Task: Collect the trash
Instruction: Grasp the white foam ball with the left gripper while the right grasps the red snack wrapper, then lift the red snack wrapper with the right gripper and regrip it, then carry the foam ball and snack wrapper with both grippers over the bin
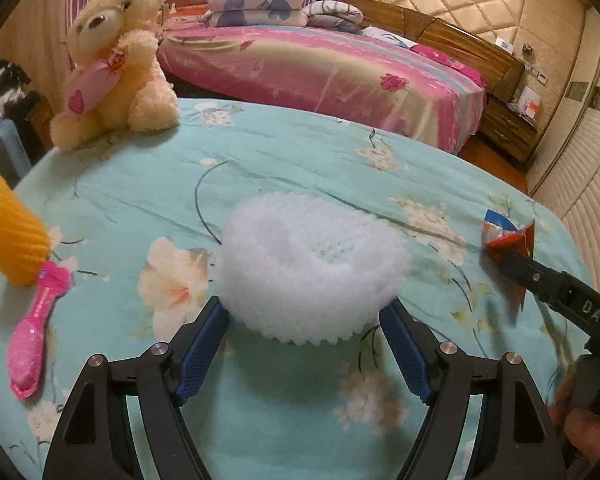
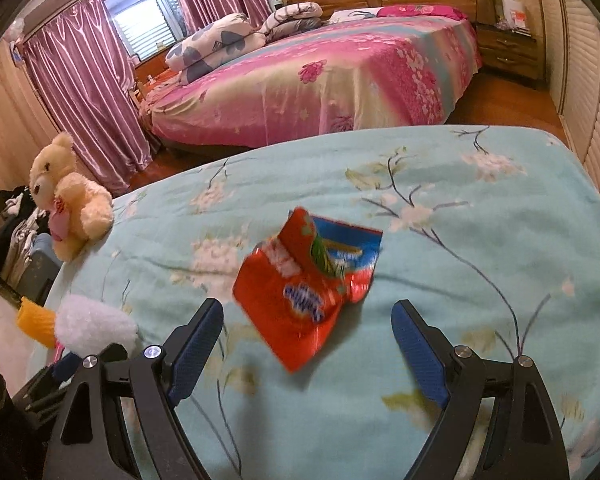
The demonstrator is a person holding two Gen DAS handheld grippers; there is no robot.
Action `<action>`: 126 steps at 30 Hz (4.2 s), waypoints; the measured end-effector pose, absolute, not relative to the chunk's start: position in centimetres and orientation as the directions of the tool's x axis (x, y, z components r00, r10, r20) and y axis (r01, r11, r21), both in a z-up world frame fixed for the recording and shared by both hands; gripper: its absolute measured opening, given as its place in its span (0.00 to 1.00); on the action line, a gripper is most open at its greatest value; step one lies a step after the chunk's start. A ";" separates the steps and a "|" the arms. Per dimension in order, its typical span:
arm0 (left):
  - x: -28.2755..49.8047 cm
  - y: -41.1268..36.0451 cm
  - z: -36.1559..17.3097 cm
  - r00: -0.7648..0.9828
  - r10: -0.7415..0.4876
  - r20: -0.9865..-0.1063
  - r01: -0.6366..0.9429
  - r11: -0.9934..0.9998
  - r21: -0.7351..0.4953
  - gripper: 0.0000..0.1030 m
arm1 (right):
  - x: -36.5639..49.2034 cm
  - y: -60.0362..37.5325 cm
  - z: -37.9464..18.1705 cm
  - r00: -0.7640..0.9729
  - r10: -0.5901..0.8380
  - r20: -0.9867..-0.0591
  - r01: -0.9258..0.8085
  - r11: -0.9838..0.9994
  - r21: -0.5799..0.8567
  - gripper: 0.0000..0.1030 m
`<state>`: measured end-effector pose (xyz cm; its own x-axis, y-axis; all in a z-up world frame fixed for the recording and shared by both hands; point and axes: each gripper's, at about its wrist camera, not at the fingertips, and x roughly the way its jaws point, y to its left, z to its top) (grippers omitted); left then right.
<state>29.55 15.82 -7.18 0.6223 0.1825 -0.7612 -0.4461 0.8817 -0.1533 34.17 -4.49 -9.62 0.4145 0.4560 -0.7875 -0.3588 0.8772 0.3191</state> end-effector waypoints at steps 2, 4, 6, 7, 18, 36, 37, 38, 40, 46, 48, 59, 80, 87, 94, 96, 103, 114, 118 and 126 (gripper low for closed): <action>29.7 16.0 -7.2 0.631 0.175 -0.756 -0.441 0.882 -0.165 0.75 | 34.4 -4.2 -9.7 0.421 0.443 -0.791 -0.367 0.881 0.298 0.85; 29.9 16.1 -7.2 0.638 0.170 -0.751 -0.435 0.884 -0.170 0.75 | 34.4 -4.0 -9.8 0.425 0.432 -0.796 -0.369 0.885 0.283 0.84; 30.1 16.2 -7.3 0.641 0.164 -0.750 -0.432 0.885 -0.176 0.75 | 34.4 -3.8 -9.7 0.431 0.422 -0.798 -0.375 0.888 0.267 0.77; 30.1 16.1 -7.4 0.642 0.162 -0.749 -0.430 0.885 -0.178 0.75 | 34.4 -3.6 -9.7 0.433 0.416 -0.800 -0.379 0.889 0.256 0.73; 30.2 15.1 -7.3 0.676 0.118 -0.727 -0.343 0.924 -0.169 0.25 | 33.8 -3.8 -9.7 0.431 0.435 -0.790 -0.403 0.877 0.263 0.21; 28.0 8.3 -6.5 0.680 0.014 -0.733 -0.171 0.975 -0.140 0.22 | 28.0 -10.6 -8.6 0.405 0.491 -0.772 -0.373 0.859 0.351 0.19; 27.8 8.0 -6.4 0.680 0.010 -0.733 -0.163 0.977 -0.138 0.22 | 27.6 -11.0 -8.5 0.404 0.494 -0.770 -0.370 0.858 0.356 0.19; 27.7 7.6 -6.4 0.681 0.004 -0.732 -0.153 0.979 -0.138 0.22 | 27.1 -11.6 -8.3 0.407 0.498 -0.766 -0.367 0.857 0.362 0.19; 27.2 6.6 -6.2 0.683 -0.004 -0.730 -0.136 0.982 -0.132 0.22 | 26.6 -12.2 -8.0 0.412 0.499 -0.762 -0.363 0.857 0.365 0.19; 26.1 4.8 -5.8 0.683 -0.016 -0.730 -0.107 0.987 -0.123 0.22 | 25.1 -13.8 -7.4 0.417 0.501 -0.758 -0.359 0.857 0.369 0.19; 26.1 4.5 -5.9 0.681 -0.021 -0.732 -0.100 0.987 -0.122 0.22 | 24.6 -14.2 -7.4 0.421 0.494 -0.761 -0.356 0.861 0.363 0.19; 25.3 4.2 -6.5 0.670 -0.036 -0.742 -0.100 0.985 -0.138 0.23 | 23.4 -16.2 -7.5 0.433 0.465 -0.772 -0.309 0.882 0.357 0.67; 24.2 4.6 -6.7 0.672 -0.053 -0.738 -0.103 0.981 -0.164 0.23 | 23.6 -15.0 -8.2 0.434 0.452 -0.779 -0.305 0.888 0.344 0.39; 23.8 3.0 -6.2 0.674 -0.082 -0.734 -0.062 0.984 -0.166 0.23 | 22.8 -16.7 -7.2 0.457 0.469 -0.756 -0.292 0.882 0.371 0.37; 23.6 1.1 -5.9 0.670 -0.106 -0.735 -0.019 0.987 -0.160 0.23 | 22.2 -18.7 -6.6 0.484 0.470 -0.738 -0.265 0.882 0.388 0.37; 23.6 0.6 -5.9 0.667 -0.111 -0.737 -0.010 0.987 -0.158 0.23 | 22.0 -19.1 -6.4 0.494 0.462 -0.736 -0.257 0.887 0.384 0.37; 23.6 -1.1 -5.6 0.664 -0.121 -0.738 0.022 0.990 -0.142 0.23 | 21.5 -20.7 -5.9 0.523 0.446 -0.726 -0.235 0.894 0.380 0.37; 23.6 -3.6 -5.0 0.661 -0.134 -0.738 0.063 0.990 -0.123 0.23 | 20.7 -22.7 -4.9 0.560 0.436 -0.704 -0.213 0.898 0.386 0.37; 23.6 -4.2 -4.8 0.662 -0.139 -0.737 0.077 0.990 -0.117 0.23 | 20.6 -23.5 -4.7 0.571 0.429 -0.700 -0.200 0.900 0.387 0.37; 23.7 -5.6 -4.3 0.664 -0.151 -0.732 0.105 0.988 -0.110 0.23 | 20.2 -25.1 -4.3 0.587 0.418 -0.694 -0.182 0.903 0.389 0.37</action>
<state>23.70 -5.58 -4.27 0.6644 -0.1514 -0.7319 0.1045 0.9885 -0.1096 20.16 -25.06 -4.26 0.5866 0.4177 -0.6938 -0.1824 0.9028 0.3894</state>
